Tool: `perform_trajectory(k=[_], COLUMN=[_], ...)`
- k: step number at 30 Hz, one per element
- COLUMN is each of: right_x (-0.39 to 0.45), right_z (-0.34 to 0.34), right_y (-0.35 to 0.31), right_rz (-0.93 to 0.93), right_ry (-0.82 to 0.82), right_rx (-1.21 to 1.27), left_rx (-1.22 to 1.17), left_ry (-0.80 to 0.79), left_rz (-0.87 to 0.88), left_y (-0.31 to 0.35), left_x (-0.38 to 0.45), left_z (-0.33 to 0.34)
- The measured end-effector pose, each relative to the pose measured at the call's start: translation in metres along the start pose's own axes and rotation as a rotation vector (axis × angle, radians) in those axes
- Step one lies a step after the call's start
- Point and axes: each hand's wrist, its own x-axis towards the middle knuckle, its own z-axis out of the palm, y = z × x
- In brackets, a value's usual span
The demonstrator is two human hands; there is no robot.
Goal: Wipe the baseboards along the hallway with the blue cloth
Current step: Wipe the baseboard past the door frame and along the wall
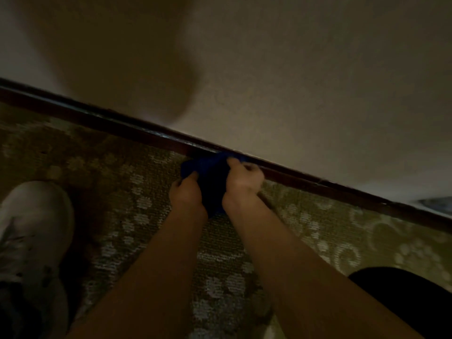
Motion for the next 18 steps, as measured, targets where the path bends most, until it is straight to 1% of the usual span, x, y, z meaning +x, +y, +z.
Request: perform_trajectory(k=[1, 2, 3, 6, 8, 9, 12, 14, 16, 18], right_x=[-0.001, 0.0, 0.004, 0.025, 0.032, 0.031, 0.024, 0.021, 0.022, 0.024], right_z=[0.003, 0.002, -0.005, -0.038, -0.048, -0.047, -0.031, -0.026, -0.029, -0.043], right_y=[0.002, 0.002, -0.001, -0.012, -0.011, -0.008, 0.001, 0.002, -0.002, -0.01], right_rz=[0.001, 0.012, 0.026, 0.011, -0.049, -0.085, -0.168, -0.168, -0.131, -0.103], right_ry=[-0.023, -0.03, -0.003, 0.21, 0.317, 0.336, 0.299, 0.214, 0.142, 0.179], right_rx=[-0.014, -0.015, -0.006, 0.033, -0.05, -0.104, -0.224, -0.253, -0.228, -0.144], left_rx=[-0.004, -0.02, -0.016, 0.115, 0.186, 0.193, 0.091, 0.037, 0.057, 0.104], left_ry=[0.029, 0.026, 0.004, -0.084, -0.098, -0.082, 0.026, 0.079, 0.08, 0.034], left_rz=[-0.003, -0.017, -0.036, -0.005, 0.039, 0.037, 0.023, 0.03, 0.059, 0.067], left_y=[0.0, 0.0, 0.002, 0.006, 0.002, -0.001, -0.004, -0.005, -0.005, -0.004], left_x=[0.004, 0.007, 0.002, -0.022, -0.029, -0.032, -0.032, -0.031, -0.035, -0.039], left_z=[-0.001, -0.001, 0.0, 0.015, 0.026, 0.029, 0.023, 0.015, 0.01, 0.014])
